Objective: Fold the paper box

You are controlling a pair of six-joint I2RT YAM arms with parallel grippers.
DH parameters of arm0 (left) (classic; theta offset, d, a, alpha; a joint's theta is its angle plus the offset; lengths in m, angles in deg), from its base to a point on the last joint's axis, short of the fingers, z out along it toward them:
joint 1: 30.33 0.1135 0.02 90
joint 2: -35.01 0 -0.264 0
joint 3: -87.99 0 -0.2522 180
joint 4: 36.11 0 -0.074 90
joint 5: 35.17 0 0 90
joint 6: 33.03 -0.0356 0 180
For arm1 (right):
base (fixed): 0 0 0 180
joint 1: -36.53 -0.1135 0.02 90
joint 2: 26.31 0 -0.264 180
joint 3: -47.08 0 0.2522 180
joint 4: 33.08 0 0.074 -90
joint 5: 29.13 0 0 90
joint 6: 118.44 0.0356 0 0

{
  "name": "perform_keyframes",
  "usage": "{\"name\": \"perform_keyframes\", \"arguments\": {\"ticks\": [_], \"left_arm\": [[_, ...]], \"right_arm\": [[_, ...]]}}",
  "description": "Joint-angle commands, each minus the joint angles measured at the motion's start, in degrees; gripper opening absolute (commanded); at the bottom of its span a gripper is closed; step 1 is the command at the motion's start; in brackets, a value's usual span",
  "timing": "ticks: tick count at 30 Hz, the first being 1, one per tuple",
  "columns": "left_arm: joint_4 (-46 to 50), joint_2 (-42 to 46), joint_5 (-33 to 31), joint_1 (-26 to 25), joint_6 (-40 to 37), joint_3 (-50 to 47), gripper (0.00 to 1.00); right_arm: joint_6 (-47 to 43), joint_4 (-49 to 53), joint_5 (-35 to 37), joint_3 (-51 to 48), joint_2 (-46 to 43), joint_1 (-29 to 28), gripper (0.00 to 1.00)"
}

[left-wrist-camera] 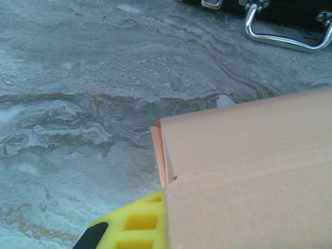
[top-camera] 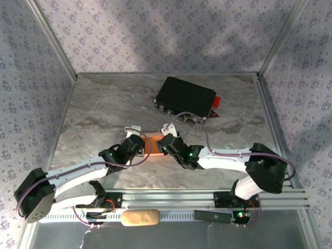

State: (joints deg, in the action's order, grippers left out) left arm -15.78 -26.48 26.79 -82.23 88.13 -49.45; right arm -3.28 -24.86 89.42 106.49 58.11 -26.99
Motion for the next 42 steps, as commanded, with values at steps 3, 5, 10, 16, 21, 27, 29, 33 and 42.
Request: {"name": "perform_keyframes", "arguments": {"ticks": [3,5,10,16,21,27,29,33,42], "left_arm": [[1.60,-2.23,-4.73,-1.87,0.72,3.06,0.00],[2.05,-3.12,-6.57,-2.45,1.32,3.50,0.00],[2.22,-3.98,-8.16,-3.38,2.12,3.81,0.00],[2.40,-3.54,-8.44,-3.80,2.76,3.92,0.00],[2.53,-4.10,-8.44,-3.91,3.47,4.50,0.00],[2.63,-4.60,-9.66,-4.53,4.76,4.52,0.00],[2.56,-4.51,-10.02,-4.61,5.16,4.37,0.00],[2.46,-4.20,-10.33,-4.78,5.77,3.99,0.00],[2.44,-3.46,-10.67,-5.12,6.08,3.38,0.00]], "right_arm": [[9.45,8.76,-5.57,0.66,-4.47,-1.54,0.70],[12.15,9.46,-6.56,-0.47,-6.21,-2.08,0.71],[18.85,12.62,-6.65,-2.55,-12.34,-2.57,0.73],[36.01,18.95,-4.27,-2.14,-20.12,-2.56,0.67],[62.05,16.35,-2.87,-3.38,-22.16,-5.67,0.65],[83.41,10.61,6.20,-1.11,-18.02,-11.24,0.67],[87.07,10.75,7.47,1.15,-14.81,-11.07,0.66],[89.68,4.31,5.00,2.14,-8.80,-7.31,0.60],[88.58,-0.14,-0.01,4.33,-2.48,-2.60,0.54]]}}
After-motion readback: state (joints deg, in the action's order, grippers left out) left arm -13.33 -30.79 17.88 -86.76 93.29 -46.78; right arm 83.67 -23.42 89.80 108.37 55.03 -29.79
